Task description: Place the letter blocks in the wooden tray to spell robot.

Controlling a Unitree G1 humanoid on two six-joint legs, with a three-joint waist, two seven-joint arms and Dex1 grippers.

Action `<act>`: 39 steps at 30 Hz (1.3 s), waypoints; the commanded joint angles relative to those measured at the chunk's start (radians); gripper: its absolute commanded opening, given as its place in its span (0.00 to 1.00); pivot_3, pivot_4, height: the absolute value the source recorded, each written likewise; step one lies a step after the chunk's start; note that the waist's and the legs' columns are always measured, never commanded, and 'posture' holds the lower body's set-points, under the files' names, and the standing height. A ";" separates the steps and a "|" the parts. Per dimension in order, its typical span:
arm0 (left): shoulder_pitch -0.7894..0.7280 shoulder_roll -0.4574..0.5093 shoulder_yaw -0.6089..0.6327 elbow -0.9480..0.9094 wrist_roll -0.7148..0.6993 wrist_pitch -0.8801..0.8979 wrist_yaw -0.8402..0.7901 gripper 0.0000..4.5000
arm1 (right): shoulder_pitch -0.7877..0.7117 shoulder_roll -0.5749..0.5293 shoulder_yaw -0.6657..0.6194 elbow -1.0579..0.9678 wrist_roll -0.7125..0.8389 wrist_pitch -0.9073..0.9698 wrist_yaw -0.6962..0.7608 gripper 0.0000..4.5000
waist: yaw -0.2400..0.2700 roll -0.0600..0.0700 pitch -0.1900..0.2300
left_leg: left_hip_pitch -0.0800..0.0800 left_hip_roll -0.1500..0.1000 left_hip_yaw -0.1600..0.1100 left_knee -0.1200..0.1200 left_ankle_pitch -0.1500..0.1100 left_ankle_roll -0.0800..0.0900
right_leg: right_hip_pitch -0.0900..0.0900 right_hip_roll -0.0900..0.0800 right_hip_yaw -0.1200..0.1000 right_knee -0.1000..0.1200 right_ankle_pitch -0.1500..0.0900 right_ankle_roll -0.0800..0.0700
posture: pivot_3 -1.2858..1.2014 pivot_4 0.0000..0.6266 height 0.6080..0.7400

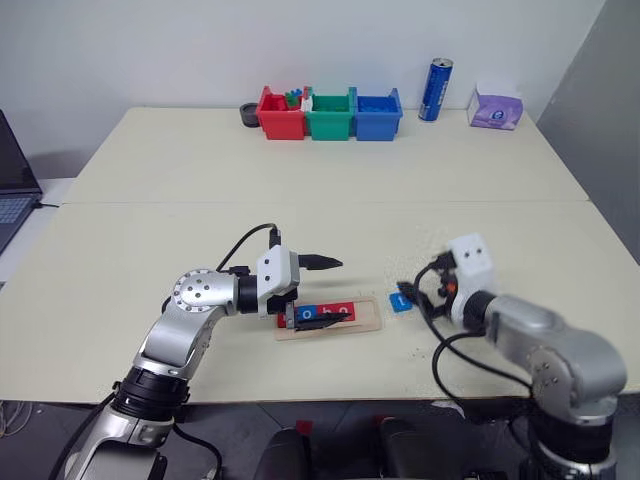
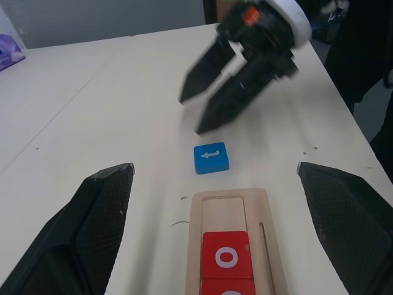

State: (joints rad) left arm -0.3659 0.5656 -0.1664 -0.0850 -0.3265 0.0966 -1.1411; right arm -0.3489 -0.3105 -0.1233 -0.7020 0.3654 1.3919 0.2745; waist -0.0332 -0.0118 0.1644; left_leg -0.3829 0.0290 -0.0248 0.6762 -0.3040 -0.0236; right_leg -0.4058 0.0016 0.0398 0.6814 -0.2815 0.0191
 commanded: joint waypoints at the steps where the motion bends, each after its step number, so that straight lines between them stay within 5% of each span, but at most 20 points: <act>1: -0.005 -0.001 0.019 -0.014 0.002 -0.026 0.007 1.00 | -0.052 -0.058 -0.013 0.024 0.055 -0.070 0.091 0.99 | 0.001 0.000 0.000 | 0.000 0.000 0.000 0.000 0.000 0.000 | 0.000 0.000 0.000 0.000 0.000 0.000 | 0.52 0.24 1.00; 8: -0.004 0.007 0.026 -0.008 -0.007 -0.035 -0.001 1.00 | -0.060 -0.330 0.093 0.259 0.024 -0.540 0.453 0.99 | 0.001 -0.001 0.001 | -0.001 -0.001 0.002 0.000 0.000 0.000 | 0.000 -0.002 0.000 -0.001 0.000 0.000 | 0.52 0.24 1.00; 14: -0.013 0.010 0.027 0.001 -0.008 -0.036 -0.011 1.00 | 0.022 -0.458 0.200 0.431 -0.078 -1.015 0.725 0.99 | 0.002 -0.002 0.002 | -0.001 -0.001 0.001 0.000 0.000 0.000 | 0.000 -0.001 0.000 -0.001 0.000 0.000 | 0.52 0.24 1.00; 29: -0.019 -0.004 0.019 0.002 -0.008 -0.034 -0.007 1.00 | -0.116 -0.451 0.334 0.948 -0.205 -1.608 1.093 0.99 | 0.004 -0.002 0.002 | 0.000 0.000 0.002 0.001 0.000 0.000 | 0.001 -0.002 0.000 0.000 0.000 0.000 | 0.52 0.24 1.00; 39: -0.024 -0.006 0.019 -0.003 -0.011 -0.025 -0.006 1.00 | -0.258 -0.338 0.399 1.225 -0.290 -1.716 1.130 0.99 | 0.004 -0.002 0.002 | 0.001 0.001 0.002 0.002 0.000 0.000 | 0.001 -0.003 0.000 0.001 0.001 -0.001 | 0.52 0.24 1.00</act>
State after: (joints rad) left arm -0.3799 0.5605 -0.1620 -0.0660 -0.3286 0.0797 -1.1473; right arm -0.5801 -0.6489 0.2711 0.5007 0.0946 -0.3026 1.3934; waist -0.0294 -0.0136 0.1665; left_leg -0.3820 0.0300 -0.0231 0.6781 -0.3039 -0.0236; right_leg -0.4049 -0.0016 0.0402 0.6825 -0.2810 0.0186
